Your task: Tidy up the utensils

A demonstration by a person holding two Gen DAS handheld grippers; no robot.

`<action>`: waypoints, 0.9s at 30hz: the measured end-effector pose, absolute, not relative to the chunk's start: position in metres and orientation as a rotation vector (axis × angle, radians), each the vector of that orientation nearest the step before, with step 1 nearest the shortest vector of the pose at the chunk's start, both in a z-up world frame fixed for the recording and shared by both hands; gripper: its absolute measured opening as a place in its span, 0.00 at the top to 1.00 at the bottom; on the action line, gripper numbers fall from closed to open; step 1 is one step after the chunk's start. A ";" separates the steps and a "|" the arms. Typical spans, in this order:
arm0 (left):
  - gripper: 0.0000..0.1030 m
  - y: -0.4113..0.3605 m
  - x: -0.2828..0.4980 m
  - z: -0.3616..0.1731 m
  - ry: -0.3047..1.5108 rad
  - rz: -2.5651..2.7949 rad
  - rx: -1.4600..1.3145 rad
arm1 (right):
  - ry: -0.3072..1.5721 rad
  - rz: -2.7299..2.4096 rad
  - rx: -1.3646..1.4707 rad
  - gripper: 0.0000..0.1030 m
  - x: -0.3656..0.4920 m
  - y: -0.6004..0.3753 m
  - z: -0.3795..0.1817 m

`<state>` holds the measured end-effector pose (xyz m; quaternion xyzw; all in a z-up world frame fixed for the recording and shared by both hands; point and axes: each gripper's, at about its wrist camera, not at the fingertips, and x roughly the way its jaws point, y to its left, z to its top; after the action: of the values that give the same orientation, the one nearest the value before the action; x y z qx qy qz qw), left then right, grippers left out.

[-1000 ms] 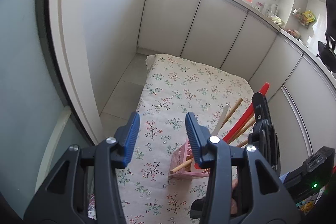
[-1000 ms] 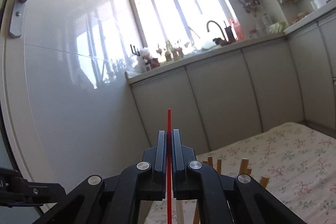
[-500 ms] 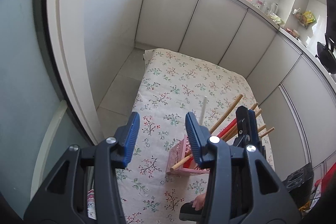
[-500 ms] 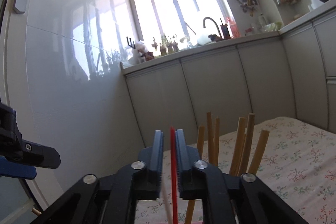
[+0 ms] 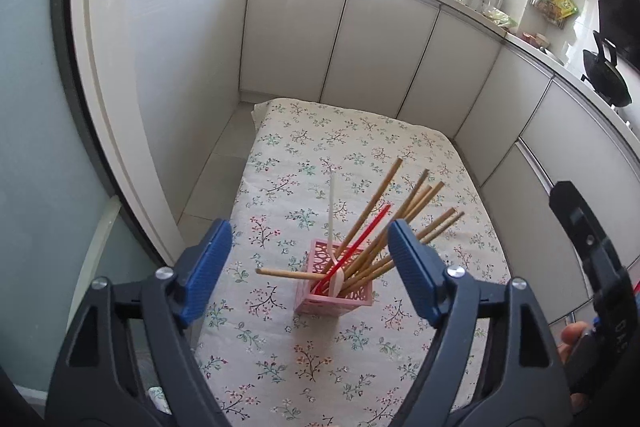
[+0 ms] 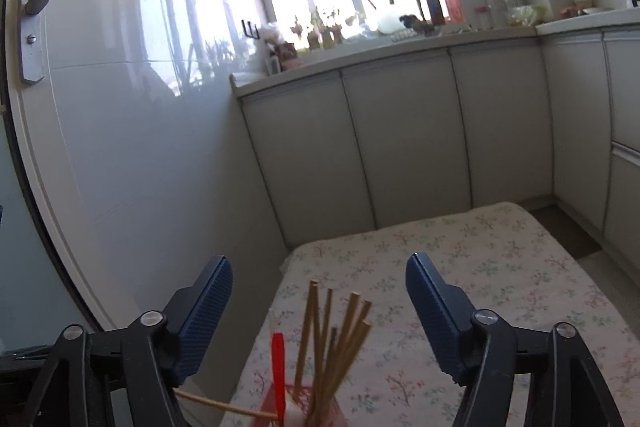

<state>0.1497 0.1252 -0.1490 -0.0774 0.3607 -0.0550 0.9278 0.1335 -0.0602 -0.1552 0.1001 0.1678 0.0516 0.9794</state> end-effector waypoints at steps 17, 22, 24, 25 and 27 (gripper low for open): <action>0.01 0.053 0.024 -0.036 0.711 -0.102 -0.078 | 0.632 -0.068 0.045 0.00 0.011 -0.138 -0.037; 0.01 0.043 0.000 -0.002 0.699 -0.131 -0.098 | 0.576 -0.120 0.053 0.00 -0.028 -0.146 0.008; 0.01 0.035 -0.010 0.010 0.666 -0.139 -0.069 | 0.559 -0.126 0.046 0.00 -0.039 -0.146 0.026; 0.01 0.032 -0.015 0.015 0.648 -0.139 -0.056 | 0.559 -0.124 0.045 0.00 -0.043 -0.146 0.034; 0.01 0.030 -0.021 0.024 0.618 -0.137 -0.048 | 0.568 -0.122 0.061 0.00 -0.048 -0.146 0.043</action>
<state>-0.0212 0.0302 0.0242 -0.0236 0.3039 -0.0676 0.9500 -0.0484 -0.1465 0.0435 0.0300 0.2797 -0.0602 0.9577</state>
